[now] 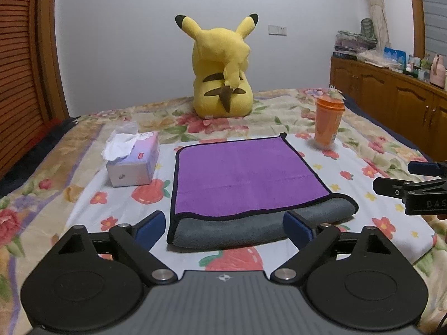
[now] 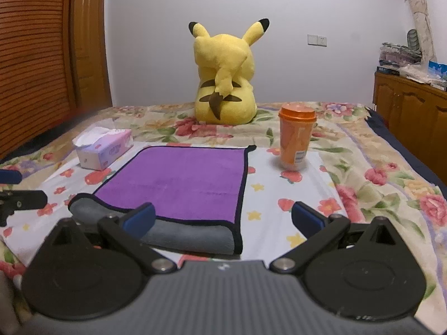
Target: Fold towel
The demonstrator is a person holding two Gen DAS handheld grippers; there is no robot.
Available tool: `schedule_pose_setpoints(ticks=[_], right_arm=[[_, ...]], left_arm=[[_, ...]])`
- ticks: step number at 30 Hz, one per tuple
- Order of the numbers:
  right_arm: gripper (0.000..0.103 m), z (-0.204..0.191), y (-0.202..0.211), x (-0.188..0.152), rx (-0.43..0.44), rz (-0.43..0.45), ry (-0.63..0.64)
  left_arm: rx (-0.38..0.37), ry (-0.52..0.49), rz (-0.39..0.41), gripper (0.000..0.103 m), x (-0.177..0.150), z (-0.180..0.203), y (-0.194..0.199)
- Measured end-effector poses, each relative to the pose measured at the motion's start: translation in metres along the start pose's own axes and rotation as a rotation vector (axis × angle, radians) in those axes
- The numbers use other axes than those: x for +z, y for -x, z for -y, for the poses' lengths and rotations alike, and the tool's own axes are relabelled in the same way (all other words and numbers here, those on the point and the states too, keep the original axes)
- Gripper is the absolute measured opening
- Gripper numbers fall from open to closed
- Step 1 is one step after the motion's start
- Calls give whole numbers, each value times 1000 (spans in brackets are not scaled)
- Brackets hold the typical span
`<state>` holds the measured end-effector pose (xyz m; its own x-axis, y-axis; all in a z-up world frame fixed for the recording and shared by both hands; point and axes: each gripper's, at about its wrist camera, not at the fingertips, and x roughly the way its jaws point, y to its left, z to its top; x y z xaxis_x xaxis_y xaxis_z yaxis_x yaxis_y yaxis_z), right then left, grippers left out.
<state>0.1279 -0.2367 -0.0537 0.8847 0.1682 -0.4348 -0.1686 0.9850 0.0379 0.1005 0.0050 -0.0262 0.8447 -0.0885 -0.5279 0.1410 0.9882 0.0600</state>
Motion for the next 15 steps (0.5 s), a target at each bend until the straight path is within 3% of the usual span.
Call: schedule_pose_setpoints(ticks=[15], right_arm=[[103,0,-35,3,44,-61,9]], left_arm=[[-2,32,-76,79,4,-26,-37]])
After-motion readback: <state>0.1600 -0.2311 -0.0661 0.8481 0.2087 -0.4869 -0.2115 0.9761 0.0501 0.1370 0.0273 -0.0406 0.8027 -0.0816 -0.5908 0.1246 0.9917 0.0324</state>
